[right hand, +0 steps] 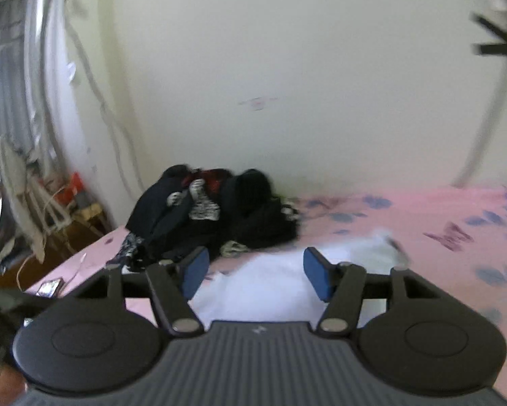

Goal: Fold small clothes

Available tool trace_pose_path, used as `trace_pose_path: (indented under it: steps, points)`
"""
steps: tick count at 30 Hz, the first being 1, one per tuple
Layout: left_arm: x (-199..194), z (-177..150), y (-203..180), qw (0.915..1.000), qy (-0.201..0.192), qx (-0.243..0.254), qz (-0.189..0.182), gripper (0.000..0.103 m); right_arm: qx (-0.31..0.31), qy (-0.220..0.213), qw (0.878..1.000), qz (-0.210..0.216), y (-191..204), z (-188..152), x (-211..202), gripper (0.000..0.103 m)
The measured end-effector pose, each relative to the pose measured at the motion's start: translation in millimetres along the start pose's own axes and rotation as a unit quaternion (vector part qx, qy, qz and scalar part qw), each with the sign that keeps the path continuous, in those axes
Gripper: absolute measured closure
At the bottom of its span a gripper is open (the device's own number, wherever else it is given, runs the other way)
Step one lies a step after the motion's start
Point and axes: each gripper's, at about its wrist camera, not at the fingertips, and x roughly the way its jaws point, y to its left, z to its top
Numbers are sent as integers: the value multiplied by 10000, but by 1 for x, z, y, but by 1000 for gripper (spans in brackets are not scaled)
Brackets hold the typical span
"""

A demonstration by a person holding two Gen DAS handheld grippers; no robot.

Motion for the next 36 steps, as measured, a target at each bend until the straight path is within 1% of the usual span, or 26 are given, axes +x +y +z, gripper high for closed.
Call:
trace_pose_path:
  steps: [1,2,5,7,8,10,11,14,15,17,19,22,27,29,36]
  points:
    - [3,3,-3,9999,-7,74,126,22,89,-17,9999,-111,-5,-5,-9,49]
    - [9,7,-5,9994,30,116,318,20,185,-25,9996,-223,-11,-11,-18,48]
    - [28,10,-7,9971,198,181,714,19,428,14,9978,-503,-24,-27,-33,45]
    - [40,9,-7,9952,271,232,910,19,613,66,9965,-569,-32,-38,-39,43]
    - [47,8,-7,9944,311,243,981,18,691,100,9959,-578,-36,-42,-41,42]
    - [54,5,-7,9938,370,229,1026,14,804,186,9947,-609,-43,-51,-39,41]
    - [59,5,-7,9933,395,235,1056,14,852,237,9941,-621,-45,-54,-38,41]
    - [70,0,-7,9908,492,310,1219,11,963,460,9929,-534,-50,-63,-27,39]
    - [73,-2,-7,9902,515,314,1261,8,972,553,9923,-529,-50,-67,-23,39]
    - [77,-3,-4,9895,533,283,1310,4,878,648,9927,-520,-46,-67,-18,34]
    - [81,-4,-1,9895,552,214,1317,0,858,682,9928,-492,-45,-67,-17,32]
    - [85,-7,3,9906,546,100,1250,0,909,668,9927,-420,-47,-68,-18,30]
    - [84,-12,-1,9903,419,240,1306,0,929,672,9929,-331,-48,-68,-18,25]
    - [84,-12,-1,9906,414,228,1288,0,900,689,9932,-282,-48,-68,-17,17]
    - [83,-12,-1,9908,393,240,1275,0,823,717,9937,-272,-44,-68,-16,17]
